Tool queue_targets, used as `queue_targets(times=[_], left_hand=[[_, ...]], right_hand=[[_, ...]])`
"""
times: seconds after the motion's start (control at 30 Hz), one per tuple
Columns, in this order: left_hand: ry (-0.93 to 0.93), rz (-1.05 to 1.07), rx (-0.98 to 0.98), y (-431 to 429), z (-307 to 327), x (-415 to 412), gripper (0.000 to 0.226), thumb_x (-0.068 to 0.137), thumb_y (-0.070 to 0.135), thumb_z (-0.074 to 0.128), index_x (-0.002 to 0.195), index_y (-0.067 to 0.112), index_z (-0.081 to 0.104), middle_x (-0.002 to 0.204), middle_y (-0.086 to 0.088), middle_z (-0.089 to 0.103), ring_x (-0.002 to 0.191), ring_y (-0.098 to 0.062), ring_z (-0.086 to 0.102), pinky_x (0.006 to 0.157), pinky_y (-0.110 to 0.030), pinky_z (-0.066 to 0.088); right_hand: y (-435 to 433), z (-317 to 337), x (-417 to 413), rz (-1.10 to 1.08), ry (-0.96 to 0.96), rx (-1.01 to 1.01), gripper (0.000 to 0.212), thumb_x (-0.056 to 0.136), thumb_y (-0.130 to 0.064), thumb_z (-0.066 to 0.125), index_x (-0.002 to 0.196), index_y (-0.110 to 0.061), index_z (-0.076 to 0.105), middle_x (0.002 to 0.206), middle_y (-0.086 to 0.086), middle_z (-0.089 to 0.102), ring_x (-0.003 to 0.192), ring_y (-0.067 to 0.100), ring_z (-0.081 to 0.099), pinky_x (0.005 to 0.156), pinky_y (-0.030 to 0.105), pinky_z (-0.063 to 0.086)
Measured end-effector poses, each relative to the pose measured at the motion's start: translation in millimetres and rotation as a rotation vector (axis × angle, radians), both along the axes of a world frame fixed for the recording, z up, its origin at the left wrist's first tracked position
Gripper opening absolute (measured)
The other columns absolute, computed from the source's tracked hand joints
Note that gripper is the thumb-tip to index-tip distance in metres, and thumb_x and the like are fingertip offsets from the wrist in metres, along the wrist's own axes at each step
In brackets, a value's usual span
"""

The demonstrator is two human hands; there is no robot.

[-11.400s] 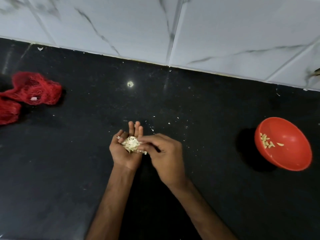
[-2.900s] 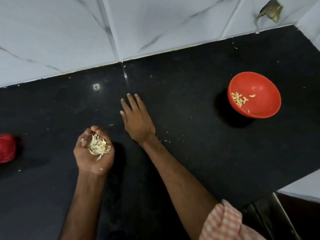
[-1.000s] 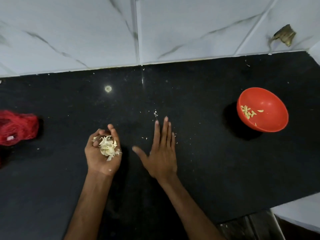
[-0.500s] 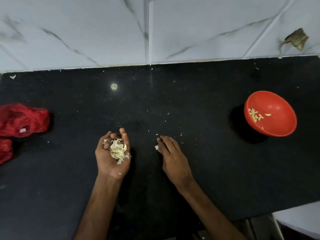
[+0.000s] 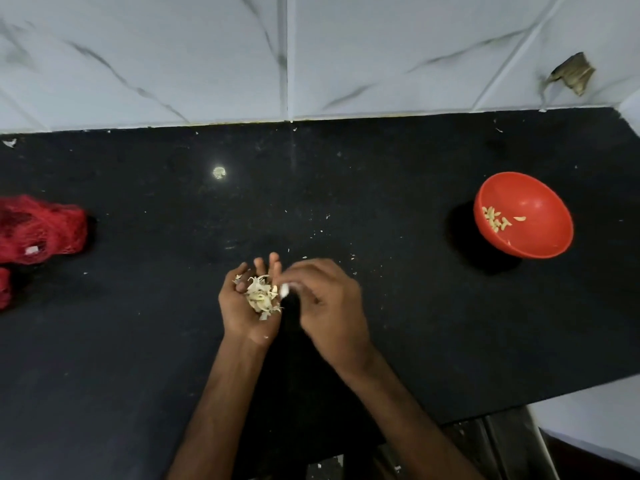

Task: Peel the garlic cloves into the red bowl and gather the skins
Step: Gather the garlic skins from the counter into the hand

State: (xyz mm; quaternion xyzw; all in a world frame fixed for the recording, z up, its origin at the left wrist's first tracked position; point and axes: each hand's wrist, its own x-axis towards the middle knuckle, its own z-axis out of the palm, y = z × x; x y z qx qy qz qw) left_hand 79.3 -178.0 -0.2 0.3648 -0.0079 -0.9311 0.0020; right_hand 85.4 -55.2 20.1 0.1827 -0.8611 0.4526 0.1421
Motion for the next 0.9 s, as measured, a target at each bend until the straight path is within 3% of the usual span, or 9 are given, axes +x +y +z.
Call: queue_targets(times=[0.1, 0.2, 0.4, 0.53, 0.6, 0.67, 0.73, 0.8, 0.9], left_hand=[[0.106, -0.146, -0.003, 4, 3, 3, 0.04, 0.096, 0.026, 0.044, 0.063, 0.016, 0.062, 0.074, 0.001, 0.069, 0.073, -0.013, 0.073, 0.063, -0.023, 0.059], [0.135, -0.205, -0.047, 5, 8, 2, 0.052, 0.098, 0.03, 0.038, 0.059, 0.013, 0.069, 0.073, 0.0, 0.071, 0.069, -0.01, 0.071, 0.066, -0.019, 0.059], [0.127, -0.146, 0.081, 7, 5, 4, 0.035, 0.1, 0.026, 0.044, 0.067, 0.017, 0.051, 0.067, 0.003, 0.063, 0.066, -0.012, 0.071, 0.057, -0.025, 0.059], [0.04, -0.012, 0.066, -1, 7, 0, 0.051, 0.099, 0.015, 0.05, 0.048, 0.015, 0.046, 0.049, 0.008, 0.052, 0.07, -0.012, 0.073, 0.062, -0.03, 0.061], [0.02, 0.05, 0.052, -10, 13, 0, 0.048, 0.097, 0.013, 0.052, 0.049, 0.013, 0.048, 0.046, 0.009, 0.048, 0.071, -0.013, 0.074, 0.062, -0.03, 0.061], [0.007, 0.089, 0.037, -20, 14, 0, 0.045, 0.097, 0.012, 0.053, 0.052, 0.013, 0.05, 0.045, 0.009, 0.046, 0.071, -0.013, 0.074, 0.061, -0.029, 0.061], [0.012, 0.117, 0.033, -28, 14, -1, 0.04, 0.094, 0.01, 0.054, 0.054, 0.013, 0.051, 0.045, 0.009, 0.045, 0.071, -0.013, 0.074, 0.062, -0.029, 0.06], [0.025, 0.137, 0.032, -33, 13, -2, 0.034, 0.086, 0.008, 0.057, 0.053, 0.012, 0.052, 0.044, 0.009, 0.044, 0.072, -0.012, 0.074, 0.063, -0.029, 0.061], [0.039, 0.143, 0.027, -36, 14, -4, 0.034, 0.083, 0.007, 0.058, 0.05, 0.012, 0.053, 0.044, 0.009, 0.043, 0.072, -0.01, 0.073, 0.064, -0.028, 0.061]], right_hand=[[-25, -6, 8, 0.127, 0.149, 0.162, 0.024, 0.086, -0.001, 0.057, 0.1, -0.006, 0.076, 0.1, 0.007, 0.072, 0.1, 0.017, 0.059, 0.094, 0.025, 0.051], [-27, -15, 7, 0.133, 0.147, 0.168, 0.032, 0.085, -0.002, 0.051, 0.106, -0.006, 0.074, 0.105, 0.007, 0.072, 0.104, 0.019, 0.065, 0.093, 0.029, 0.054], [-26, 3, 4, 0.022, -0.036, -0.217, 0.019, 0.089, 0.009, 0.061, 0.097, -0.003, 0.074, 0.1, 0.006, 0.073, 0.101, 0.015, 0.069, 0.09, 0.027, 0.055], [13, -3, -3, -0.16, -0.167, -0.452, 0.023, 0.101, -0.002, 0.053, 0.115, -0.004, 0.071, 0.112, 0.001, 0.074, 0.107, 0.016, 0.07, 0.092, 0.038, 0.056], [49, -31, -3, -0.22, -0.261, -0.178, 0.035, 0.105, -0.02, 0.046, 0.135, -0.008, 0.06, 0.138, 0.001, 0.062, 0.131, 0.014, 0.055, 0.106, 0.044, 0.048], [73, -56, 9, -0.189, -0.445, 0.271, 0.064, 0.105, -0.05, 0.029, 0.157, -0.012, 0.028, 0.165, -0.002, 0.023, 0.153, 0.011, 0.016, 0.123, 0.048, 0.023], [68, -71, 24, -0.136, -0.463, 0.628, 0.092, 0.094, -0.074, 0.004, 0.16, -0.011, -0.002, 0.167, 0.001, -0.013, 0.154, 0.014, -0.013, 0.126, 0.048, -0.001], [39, -73, 25, -0.133, -0.44, 0.742, 0.107, 0.085, -0.084, -0.002, 0.157, -0.006, -0.012, 0.165, 0.007, -0.022, 0.152, 0.02, -0.021, 0.124, 0.046, -0.007], [-3, -73, -21, -0.262, -0.401, 0.685, 0.108, 0.089, -0.083, 0.009, 0.156, -0.001, -0.012, 0.165, 0.014, -0.019, 0.154, 0.025, -0.016, 0.125, 0.046, -0.002]])
